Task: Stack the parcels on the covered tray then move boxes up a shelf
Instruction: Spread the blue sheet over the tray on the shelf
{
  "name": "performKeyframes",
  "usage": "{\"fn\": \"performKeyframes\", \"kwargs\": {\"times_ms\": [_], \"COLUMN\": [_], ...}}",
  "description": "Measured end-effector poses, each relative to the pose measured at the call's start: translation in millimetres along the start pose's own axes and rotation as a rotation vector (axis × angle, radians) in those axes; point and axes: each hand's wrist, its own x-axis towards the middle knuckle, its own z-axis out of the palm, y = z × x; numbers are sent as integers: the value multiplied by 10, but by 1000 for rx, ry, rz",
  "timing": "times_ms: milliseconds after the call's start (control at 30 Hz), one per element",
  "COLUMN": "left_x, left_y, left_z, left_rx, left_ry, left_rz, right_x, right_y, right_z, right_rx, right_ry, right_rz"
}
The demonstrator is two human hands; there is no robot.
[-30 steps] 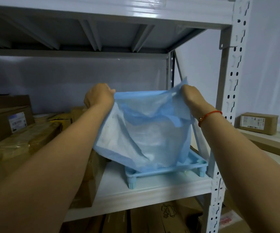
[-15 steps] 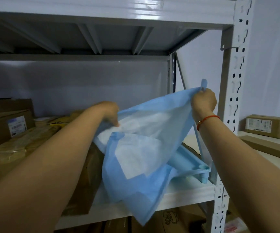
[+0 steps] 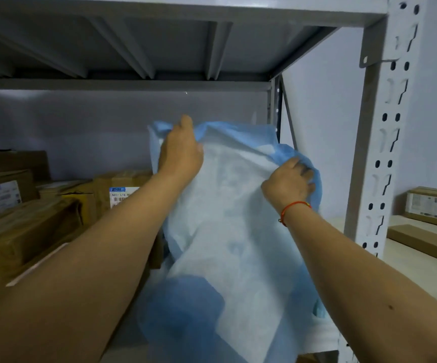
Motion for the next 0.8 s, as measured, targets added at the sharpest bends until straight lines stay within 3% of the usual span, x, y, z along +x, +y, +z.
{"fn": "performKeyframes", "kwargs": {"times_ms": [100,167,267,400,633,800], "left_x": [10,-8,-71,-127,-47,-30], "left_y": [-97,-182,-278,-391,-672,-777], "left_z": [330,530,773,983,1395,1596], "left_rx": [475,742,919,1084,1011,822], "left_ry": [-317,-422,-484,-529,-614,-777], "left_rz": [55,92,130,206,216,269], "right_x": [64,69,93,274,474,542], "right_y": [-95,-149,-151,8,200,328], "right_z": [144,324,594,839,1213,1368], "right_rx": [-236,-265,-303,-339,-594,-600], "right_ry": [168,260,152,20,-138,-493], "right_rz": [-179,-392,-599,-610,-547,-567]}}
